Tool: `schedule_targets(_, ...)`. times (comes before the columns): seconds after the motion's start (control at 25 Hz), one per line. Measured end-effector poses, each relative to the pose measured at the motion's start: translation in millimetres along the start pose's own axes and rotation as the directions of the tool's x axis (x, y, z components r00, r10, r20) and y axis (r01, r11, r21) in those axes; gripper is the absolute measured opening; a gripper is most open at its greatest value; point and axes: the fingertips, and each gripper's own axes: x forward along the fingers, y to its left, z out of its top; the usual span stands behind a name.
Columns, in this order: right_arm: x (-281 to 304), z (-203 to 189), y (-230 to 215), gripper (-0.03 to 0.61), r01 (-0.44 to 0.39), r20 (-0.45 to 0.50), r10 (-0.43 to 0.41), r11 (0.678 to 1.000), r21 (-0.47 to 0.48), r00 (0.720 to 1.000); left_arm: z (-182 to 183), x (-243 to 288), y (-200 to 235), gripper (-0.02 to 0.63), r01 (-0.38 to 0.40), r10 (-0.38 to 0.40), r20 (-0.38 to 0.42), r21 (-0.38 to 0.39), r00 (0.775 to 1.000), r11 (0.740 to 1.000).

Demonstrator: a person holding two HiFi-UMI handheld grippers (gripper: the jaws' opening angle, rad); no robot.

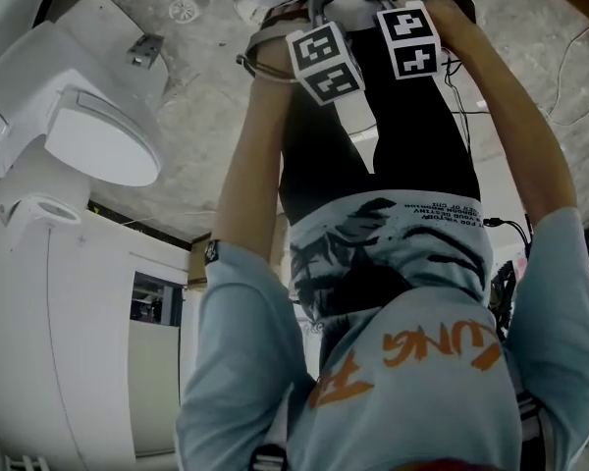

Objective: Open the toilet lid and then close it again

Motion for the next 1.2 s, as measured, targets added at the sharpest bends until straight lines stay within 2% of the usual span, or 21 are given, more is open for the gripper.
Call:
schedule_targets(0.12, 3, 3, 1, 0.285, 0.000, -0.029, -0.001, 1.000, -0.016, 1.000, -7, 12, -8, 0.351, 0.007, -0.004, -0.042, 0.076, 0.999, 0.997)
schedule_targets(0.32, -17, 11, 3, 0.281, 0.010, 0.027, -0.010, 1.000, -0.007, 1.000, 4, 10, -6, 0.351, -0.092, 0.095, -0.024, 0.109, 0.995, 0.990)
schedule_targets(0.44, -37, 19, 11, 0.278, 0.001, 0.061, -0.001, 1.000, 0.008, 0.998, 6, -5, -10, 0.350, -0.173, 0.179, -0.019, 0.170, 0.984, 0.970)
schedule_targets(0.56, -60, 31, 12, 0.271, 0.005, 0.099, -0.006, 1.000, 0.012, 0.995, 7, -25, -9, 0.321, -0.258, 0.268, -0.021, 0.216, 0.963, 0.942)
schedule_targets(0.68, -90, 38, 14, 0.264, 0.023, 0.138, -0.026, 0.999, 0.026, 0.990, 18, -50, -9, 0.313, -0.308, 0.319, -0.017, 0.222, 0.948, 0.925)
schedule_targets(0.88, -135, 51, 18, 0.252, 0.057, 0.188, -0.070, 0.996, 0.070, 0.980, 32, -90, -14, 0.294, -0.333, 0.345, -0.013, 0.229, 0.938, 0.915)
schedule_targets(1.08, -174, 65, 12, 0.247, 0.078, 0.212, -0.100, 0.991, 0.110, 0.972, 44, -133, -9, 0.258, -0.408, 0.426, -0.011, 0.264, 0.905, 0.874)
schedule_targets(1.2, -196, 72, 7, 0.242, 0.100, 0.213, -0.120, 0.990, 0.104, 0.970, 49, -154, -6, 0.244, -0.420, 0.438, -0.019, 0.246, 0.899, 0.873)
